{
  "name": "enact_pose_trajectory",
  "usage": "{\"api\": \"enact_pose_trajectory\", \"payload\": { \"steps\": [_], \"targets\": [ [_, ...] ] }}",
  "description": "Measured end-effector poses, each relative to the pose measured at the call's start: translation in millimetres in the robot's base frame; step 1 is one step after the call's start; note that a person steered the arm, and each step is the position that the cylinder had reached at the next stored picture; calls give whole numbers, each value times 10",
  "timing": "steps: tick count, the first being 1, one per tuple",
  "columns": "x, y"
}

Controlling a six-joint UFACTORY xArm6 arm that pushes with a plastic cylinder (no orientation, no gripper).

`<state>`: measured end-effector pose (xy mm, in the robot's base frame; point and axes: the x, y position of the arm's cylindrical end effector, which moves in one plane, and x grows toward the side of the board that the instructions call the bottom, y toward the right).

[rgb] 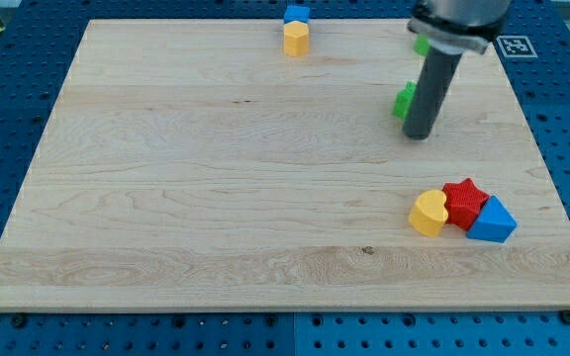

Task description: Push the green star towards the green circle

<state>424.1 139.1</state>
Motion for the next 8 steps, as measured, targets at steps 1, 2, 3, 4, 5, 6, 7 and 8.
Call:
{"api": "enact_pose_trajectory", "payload": {
  "steps": [1,2,3,4,5,6,7,8],
  "targets": [
    [-99,-361],
    [-243,-291],
    [-340,-11],
    [-482,273],
    [-534,588],
    [-539,845],
    [-683,926],
    [-879,921]
  ]
}}
